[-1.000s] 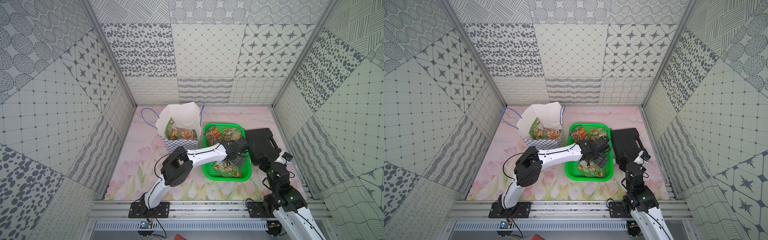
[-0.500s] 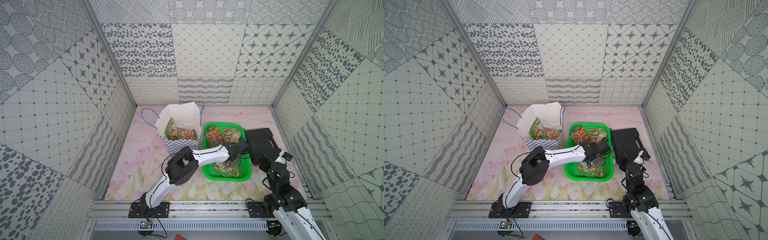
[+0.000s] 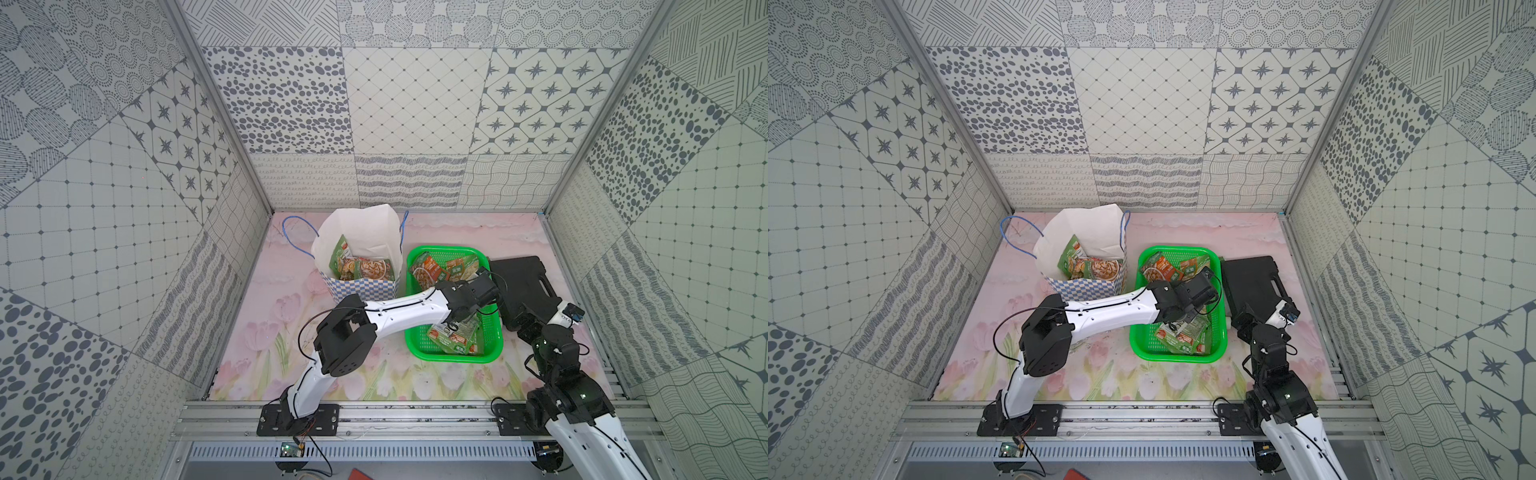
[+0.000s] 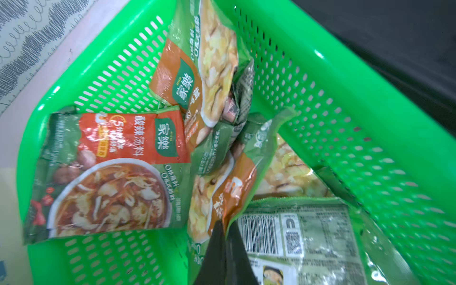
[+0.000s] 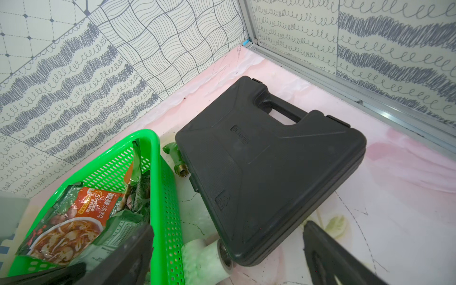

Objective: Place the condiment packets inside the bag
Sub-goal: Pick up the condiment packet from the storage box.

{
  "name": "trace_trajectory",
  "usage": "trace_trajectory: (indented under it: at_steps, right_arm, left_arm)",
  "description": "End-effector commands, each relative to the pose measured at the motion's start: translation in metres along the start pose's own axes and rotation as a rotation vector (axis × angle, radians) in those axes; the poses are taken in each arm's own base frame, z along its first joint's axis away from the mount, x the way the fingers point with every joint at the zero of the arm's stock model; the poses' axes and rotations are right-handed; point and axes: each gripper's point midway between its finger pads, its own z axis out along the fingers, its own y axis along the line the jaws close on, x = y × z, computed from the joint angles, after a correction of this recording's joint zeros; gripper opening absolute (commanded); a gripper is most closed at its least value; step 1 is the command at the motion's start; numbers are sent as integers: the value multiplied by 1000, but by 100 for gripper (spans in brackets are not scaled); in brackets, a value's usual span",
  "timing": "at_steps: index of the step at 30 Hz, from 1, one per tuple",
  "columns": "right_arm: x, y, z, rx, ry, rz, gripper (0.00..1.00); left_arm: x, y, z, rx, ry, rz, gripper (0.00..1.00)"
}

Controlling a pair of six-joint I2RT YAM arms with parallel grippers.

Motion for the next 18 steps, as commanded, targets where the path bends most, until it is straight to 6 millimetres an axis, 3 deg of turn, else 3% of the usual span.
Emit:
trace_trajectory:
  at_steps: [1, 11, 18]
  right_arm:
    - [-14, 10, -3, -42, -45, 27, 97]
    - [-14, 11, -2, -40, -35, 24, 97]
    - [-12, 11, -2, -40, -30, 22, 97]
  left_arm:
    - [-20, 2, -55, 92, -66, -11, 0]
    - [-51, 5, -166, 390, -238, -104, 0]
    - [-75, 37, -241, 436, -380, -138, 0]
